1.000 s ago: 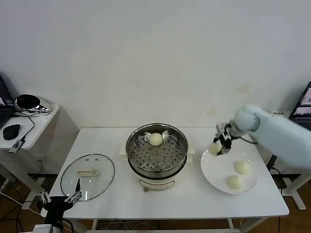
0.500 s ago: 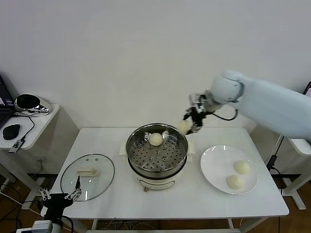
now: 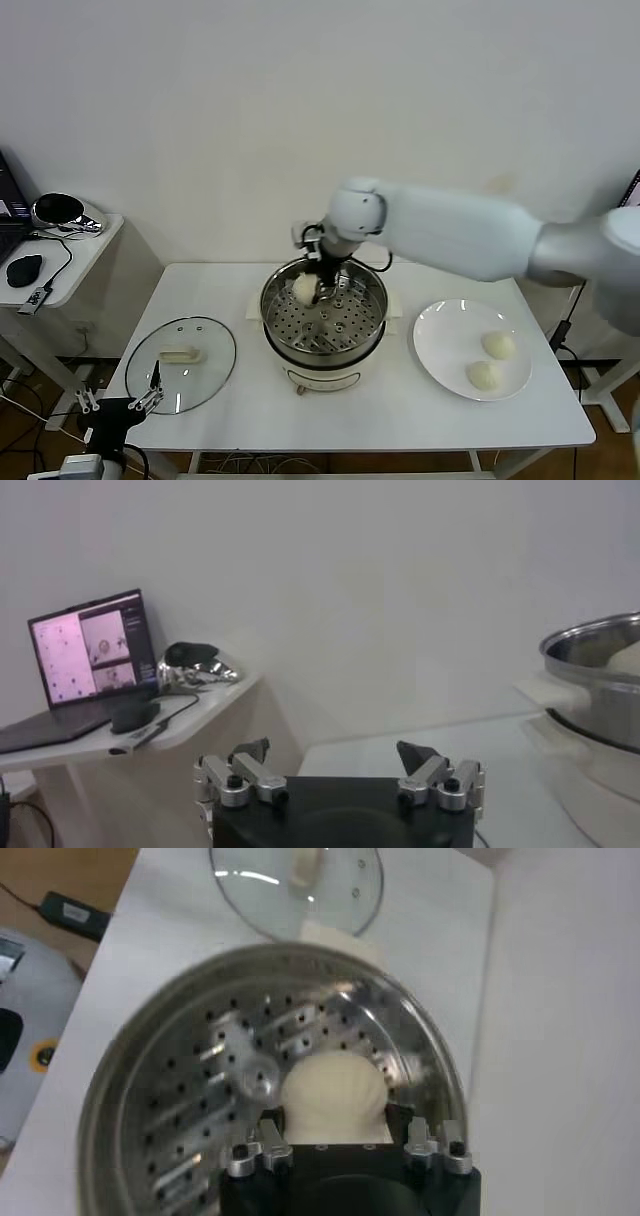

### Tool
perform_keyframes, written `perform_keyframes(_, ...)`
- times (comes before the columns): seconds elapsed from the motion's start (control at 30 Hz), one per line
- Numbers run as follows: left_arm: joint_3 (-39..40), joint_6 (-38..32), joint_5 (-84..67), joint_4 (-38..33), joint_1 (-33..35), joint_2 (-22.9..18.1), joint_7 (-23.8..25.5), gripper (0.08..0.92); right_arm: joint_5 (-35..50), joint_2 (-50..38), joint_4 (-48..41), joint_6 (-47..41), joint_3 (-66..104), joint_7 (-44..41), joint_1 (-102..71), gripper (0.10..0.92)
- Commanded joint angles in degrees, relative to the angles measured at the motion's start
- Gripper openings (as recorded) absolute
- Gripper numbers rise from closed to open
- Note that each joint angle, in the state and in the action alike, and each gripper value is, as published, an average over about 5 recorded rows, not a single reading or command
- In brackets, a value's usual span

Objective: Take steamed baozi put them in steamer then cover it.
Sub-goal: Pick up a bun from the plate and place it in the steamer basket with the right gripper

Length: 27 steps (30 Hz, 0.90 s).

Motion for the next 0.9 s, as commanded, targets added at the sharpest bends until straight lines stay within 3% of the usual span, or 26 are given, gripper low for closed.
perform_keyframes(0.03, -0.2, 0.2, -0.1, -0.5, 0.0, -0.3, 0.0, 0.823, -0.1, 9.2, -7.4, -3.1, -1.3, 2.2, -5.5, 0.619)
perform_keyframes(0.53, 0.0, 0.1, -0.1, -0.3, -0.4, -0.4, -0.1, 0.823, -2.2, 10.5, -11.3, -4.0, 0.4, 3.2, -8.0, 0.635)
perform_keyframes(0.73, -0.1, 0.2, -0.1, -0.8, -0.5, 0.1, 0.0, 0.823, -0.6, 4.9, -5.4, -4.4, 1.5, -0.8, -0.7, 0.779)
perform_keyframes(0.9, -0.3, 0.2, -0.2, -0.9, -0.5, 0.4, 0.0, 0.823, -0.4, -4.6, 1.7, -1.6, -0.3, -7.6, 9.0, 0.821)
